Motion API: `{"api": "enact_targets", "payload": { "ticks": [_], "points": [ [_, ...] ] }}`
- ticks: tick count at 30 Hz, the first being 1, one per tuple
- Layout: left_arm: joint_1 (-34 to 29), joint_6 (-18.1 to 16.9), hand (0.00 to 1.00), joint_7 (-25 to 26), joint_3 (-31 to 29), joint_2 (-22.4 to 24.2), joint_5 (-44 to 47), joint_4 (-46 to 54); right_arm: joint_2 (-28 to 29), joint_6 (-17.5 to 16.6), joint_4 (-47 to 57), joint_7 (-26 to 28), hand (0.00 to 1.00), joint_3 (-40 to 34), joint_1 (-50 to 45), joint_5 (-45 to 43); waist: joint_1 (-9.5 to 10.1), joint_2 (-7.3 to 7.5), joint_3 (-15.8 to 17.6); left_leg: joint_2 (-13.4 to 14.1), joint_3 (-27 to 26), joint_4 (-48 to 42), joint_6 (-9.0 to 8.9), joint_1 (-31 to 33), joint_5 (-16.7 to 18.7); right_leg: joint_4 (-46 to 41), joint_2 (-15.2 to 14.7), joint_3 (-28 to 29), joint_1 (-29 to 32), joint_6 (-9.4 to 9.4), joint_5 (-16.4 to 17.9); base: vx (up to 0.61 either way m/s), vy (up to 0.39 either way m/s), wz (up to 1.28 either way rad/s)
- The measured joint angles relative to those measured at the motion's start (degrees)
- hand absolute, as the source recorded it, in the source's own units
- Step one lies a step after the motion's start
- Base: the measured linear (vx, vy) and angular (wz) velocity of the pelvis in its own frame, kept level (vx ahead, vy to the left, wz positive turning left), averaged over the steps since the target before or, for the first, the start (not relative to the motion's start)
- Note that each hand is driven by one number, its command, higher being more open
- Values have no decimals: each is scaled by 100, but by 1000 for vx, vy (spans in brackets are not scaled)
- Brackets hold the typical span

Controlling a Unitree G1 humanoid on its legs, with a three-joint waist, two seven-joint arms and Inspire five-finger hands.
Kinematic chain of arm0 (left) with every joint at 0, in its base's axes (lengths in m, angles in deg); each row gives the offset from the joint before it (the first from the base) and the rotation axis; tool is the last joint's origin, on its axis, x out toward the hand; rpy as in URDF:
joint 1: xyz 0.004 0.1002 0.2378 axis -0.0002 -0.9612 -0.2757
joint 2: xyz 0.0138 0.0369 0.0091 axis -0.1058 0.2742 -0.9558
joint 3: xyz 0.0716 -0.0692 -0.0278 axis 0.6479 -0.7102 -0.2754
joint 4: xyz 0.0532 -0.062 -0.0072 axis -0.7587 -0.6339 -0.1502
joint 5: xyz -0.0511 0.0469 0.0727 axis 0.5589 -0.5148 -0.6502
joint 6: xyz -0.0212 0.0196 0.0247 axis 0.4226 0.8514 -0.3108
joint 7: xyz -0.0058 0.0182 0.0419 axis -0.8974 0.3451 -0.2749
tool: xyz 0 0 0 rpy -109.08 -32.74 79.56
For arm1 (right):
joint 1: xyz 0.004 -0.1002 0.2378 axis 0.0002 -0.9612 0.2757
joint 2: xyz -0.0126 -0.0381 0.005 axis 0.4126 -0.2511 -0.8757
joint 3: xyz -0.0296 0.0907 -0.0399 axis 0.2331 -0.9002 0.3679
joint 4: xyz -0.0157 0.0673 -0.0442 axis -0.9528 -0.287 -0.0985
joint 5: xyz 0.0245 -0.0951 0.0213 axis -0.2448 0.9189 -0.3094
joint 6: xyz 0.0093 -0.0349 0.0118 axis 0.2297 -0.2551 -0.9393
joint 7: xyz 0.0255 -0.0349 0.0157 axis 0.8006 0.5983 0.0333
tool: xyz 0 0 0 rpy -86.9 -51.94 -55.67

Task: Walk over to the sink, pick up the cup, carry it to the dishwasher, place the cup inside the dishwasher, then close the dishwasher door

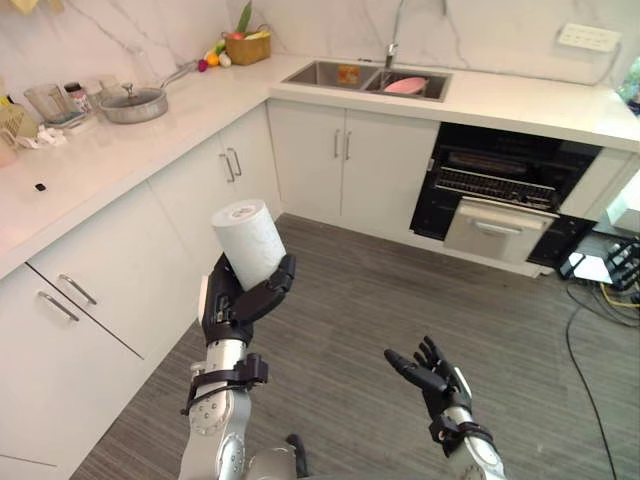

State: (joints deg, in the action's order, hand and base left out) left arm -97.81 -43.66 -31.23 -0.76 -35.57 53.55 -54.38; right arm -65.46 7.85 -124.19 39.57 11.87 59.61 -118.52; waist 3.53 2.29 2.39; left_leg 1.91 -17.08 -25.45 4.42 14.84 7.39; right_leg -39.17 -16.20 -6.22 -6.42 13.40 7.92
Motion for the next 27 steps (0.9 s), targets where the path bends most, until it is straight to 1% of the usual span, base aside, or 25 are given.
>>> {"api": "enact_targets", "payload": {
  "ticks": [1,2,3,4,6,7,8,9,10,11,12,13,14,15,16,17,18,19,20,21,22,24,25,26,27],
  "points": [
    [1,-1,0,13,-96,-2,1,-10,34,-1,5,1,100,-18,54,-51,-5,26,11,-78,-21,33,52,-151,90,-479,-127,43,174,144,-284,648,307,5],
    [5,4,0,78,-246,-47,0,-26,90,-5,32,19,100,-24,112,-84,-73,36,11,-208,3,140,112,-447,203,-1782,-316,70,643,150,-345,572,228,18],
    [8,0,0,114,-286,-96,-2,-24,134,-10,101,95,100,-21,90,-81,-109,12,25,-291,92,380,129,-801,219,-2839,-340,11,1095,-64,-226,431,143,24],
    [19,-33,0,136,-279,-111,-3,-19,195,-42,197,170,100,-16,39,-77,-127,-22,42,-307,153,616,117,-1051,232,-3347,-284,-35,1484,-331,-87,387,106,20],
    [140,-68,0,209,-209,-141,-6,-6,422,-146,676,294,100,-11,-126,-73,-224,-20,122,-310,272,896,77,-1398,309,-3570,-113,-43,2470,-708,148,320,36,21],
    [203,-67,0,247,-157,-158,-11,-1,481,-153,887,306,100,-12,-181,-74,-266,-18,223,-304,313,901,59,-1544,377,-3399,-74,-60,2659,-775,195,275,-35,33],
    [283,-48,0,295,-10,-181,-89,2,562,-154,1352,320,100,-13,-366,-80,-350,-43,359,-259,395,852,27,-1820,540,-2656,-46,-268,2820,-880,277,279,-75,28],
    [328,-45,0,291,178,-202,-211,35,589,-156,1806,360,100,-19,-595,-90,-362,-79,351,-147,413,705,-46,-1969,778,-1219,-3,-699,2816,-896,285,290,-84,17],
    [353,-49,0,275,233,-216,-254,88,602,-160,1983,392,100,-17,-651,-90,-349,-97,357,-81,381,617,-96,-2009,907,-382,60,-937,2777,-853,224,310,-100,-15],
    [410,-81,0,256,284,-259,-378,181,632,-194,2243,468,100,-16,-670,-96,-318,-41,330,-7,298,423,-196,-2102,1170,1019,184,-1369,2719,-788,9,355,-113,-42],
    [413,-92,0,250,282,-296,-543,250,623,-272,2481,534,100,-15,-687,-104,-317,-15,317,30,218,238,-304,-2282,1461,1541,234,-1714,2715,-891,-129,380,-126,-41],
    [412,-106,0,252,281,-300,-645,261,612,-328,2583,556,100,-21,-715,-108,-339,-10,306,43,209,132,-349,-2378,1622,1526,240,-1777,2703,-895,-128,450,-162,-22],
    [409,-154,0,251,292,-289,-772,263,585,-379,2723,562,100,-20,-778,-167,-393,-1,251,76,228,-32,-412,-2505,1877,1426,299,-1710,2667,-984,-188,611,-236,2],
    [343,-204,0,253,345,-155,-928,260,459,-389,2789,522,100,-26,-860,-295,-479,-223,119,319,242,-85,-465,-2791,2206,963,523,-1555,2664,-1169,-334,636,-239,7],
    [320,-219,0,257,390,-98,-968,261,438,-389,2790,476,100,-38,-909,-323,-470,-279,16,379,214,-106,-475,-2911,2203,877,614,-1538,2639,-1180,-330,675,-229,9],
    [362,-322,0,271,470,-41,-1031,265,475,-388,2804,313,100,-77,-921,-405,-462,-295,-19,604,189,-906,-274,-2654,2042,789,769,-1551,2555,-1484,-335,448,-162,3],
    [377,-407,0,281,543,13,-1046,268,491,-387,2852,212,100,-146,-934,-534,-457,-403,39,955,126,-1957,-172,-2241,1633,838,926,-1606,2380,-1699,-237,617,-242,-7],
    [372,-461,0,288,590,98,-1133,273,493,-383,2973,140,100,-236,-981,-555,-416,-604,135,1545,68,-3267,-191,-1695,514,1073,1200,-1640,2038,-1778,-185,484,-185,-18],
    [362,-460,0,296,594,113,-1136,262,503,-384,3002,130,100,-261,-1004,-556,-410,-658,138,1790,50,-3727,-367,-1476,256,1245,1302,-1640,1865,-1792,-174,573,-153,-25],
    [369,-453,0,297,609,104,-1137,249,546,-387,3014,129,100,-322,-1019,-557,-401,-693,77,2102,-121,-3935,-458,-1115,353,1538,1393,-1633,1583,-1816,-135,481,-65,-22],
    [383,-456,0,278,650,93,-1172,250,575,-415,3070,135,100,-415,-1021,-596,-402,-657,18,2131,-431,-3526,-369,-893,583,1826,1368,-1564,1367,-1813,-115,485,-60,-20],
    [400,-464,0,289,728,92,-1256,261,504,-500,3319,144,100,-463,-1012,-678,-320,-630,-5,1932,-565,-2592,-421,-666,758,2045,1276,-1373,1108,-1839,-70,475,-27,-31],
    [401,-463,0,291,735,96,-1254,261,487,-532,3363,156,100,-457,-985,-676,-283,-638,-20,1854,-518,-2334,-445,-614,751,2064,1248,-1307,1061,-1805,-65,502,0,-49],
    [401,-455,0,328,731,98,-1238,257,451,-556,3354,155,100,-443,-866,-664,-263,-664,-69,1632,-326,-1752,-518,-494,733,2118,1208,-1238,1002,-1723,-51,448,30,-53],
    [401,-451,0,335,731,101,-1224,240,420,-555,3319,109,100,-431,-764,-667,-244,-707,-182,1406,-259,-876,-575,-453,509,2260,1232,-1152,933,-1689,-49,539,74,-50]
  ]
}}
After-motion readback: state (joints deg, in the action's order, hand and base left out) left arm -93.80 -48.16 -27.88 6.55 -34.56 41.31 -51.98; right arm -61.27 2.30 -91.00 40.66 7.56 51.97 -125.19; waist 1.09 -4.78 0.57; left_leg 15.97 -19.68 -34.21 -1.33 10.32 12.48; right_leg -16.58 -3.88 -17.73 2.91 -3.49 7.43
